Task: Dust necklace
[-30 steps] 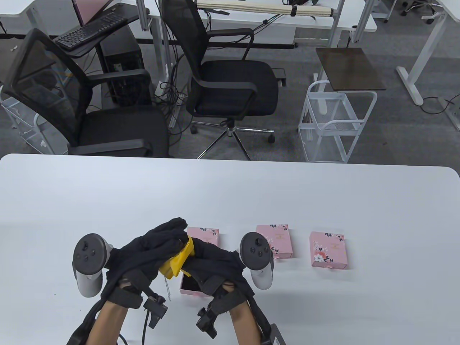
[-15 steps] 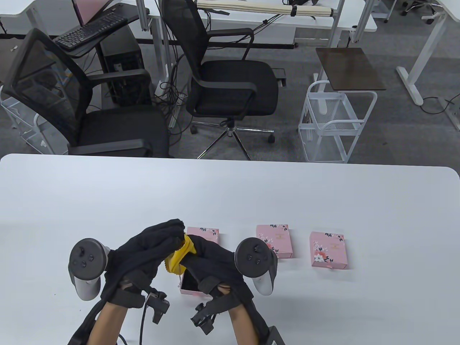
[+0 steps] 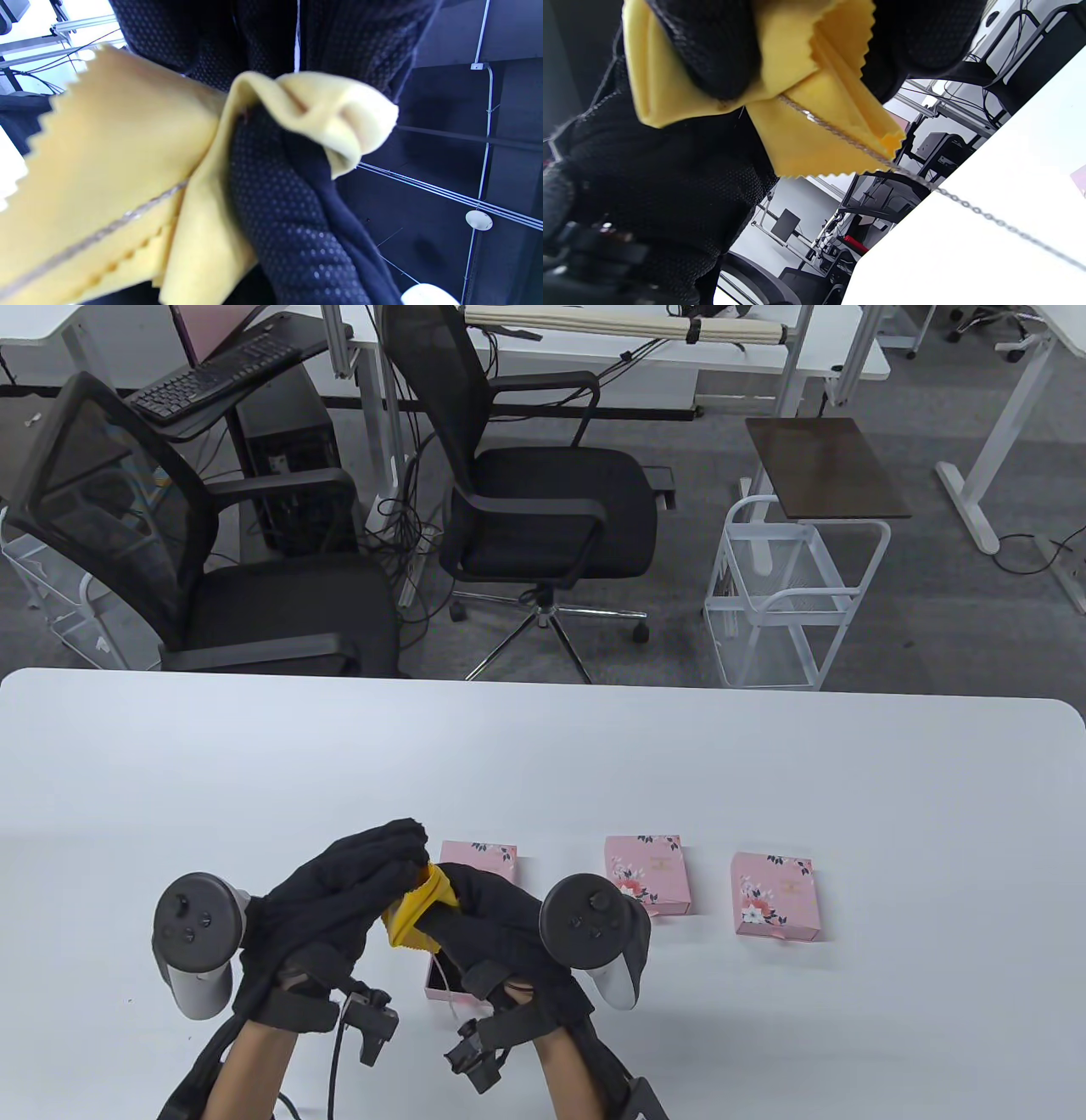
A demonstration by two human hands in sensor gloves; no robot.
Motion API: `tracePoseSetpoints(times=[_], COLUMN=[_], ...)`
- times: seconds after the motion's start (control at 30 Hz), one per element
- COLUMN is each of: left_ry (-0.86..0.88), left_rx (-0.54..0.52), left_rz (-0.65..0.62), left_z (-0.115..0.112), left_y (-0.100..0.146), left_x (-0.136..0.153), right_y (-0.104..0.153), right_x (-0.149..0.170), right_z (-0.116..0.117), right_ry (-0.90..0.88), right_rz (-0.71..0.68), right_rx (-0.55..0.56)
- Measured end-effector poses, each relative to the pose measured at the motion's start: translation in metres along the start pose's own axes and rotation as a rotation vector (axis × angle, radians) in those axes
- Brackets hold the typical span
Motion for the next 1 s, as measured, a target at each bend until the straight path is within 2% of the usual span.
tracePoseSetpoints(times=[0.17, 0.57, 0.6, 1.0], left_ry=[-0.004, 0.037, 0.035, 0.081], left_rx=[-0.019, -0.079, -0.087, -0.146], left_rz=[-0.002, -0.013, -0.018, -0.044], left_z=[0.001, 0.008, 0.009, 0.020], left_y=[0.001, 0.004, 0.005, 0.009], left_x=[0.000, -0.001, -0.002, -0.003], right_y=[0.000, -0.001, -0.002, -0.003], right_x=[0.000, 0.007, 0.007, 0.016], right_z=[0.002, 0.011, 0.013, 0.029], right_ry=[0.080, 0.125, 0.139, 0.251], right_rz=[0.005, 0.013, 0.014, 0.031], right_rx=[-0.015, -0.028, -0.056, -0.101])
Point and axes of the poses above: the tracker on the back of each hand, its own x axis roughly to the little-finger side, its own y axis roughly from the fingertips to the wrist, z = x × y, the point moved 2 cm from there along -y, roughly from the wrist to the fingertips, and after that the axes turned 10 degrees about x, right-handed, at the moved point
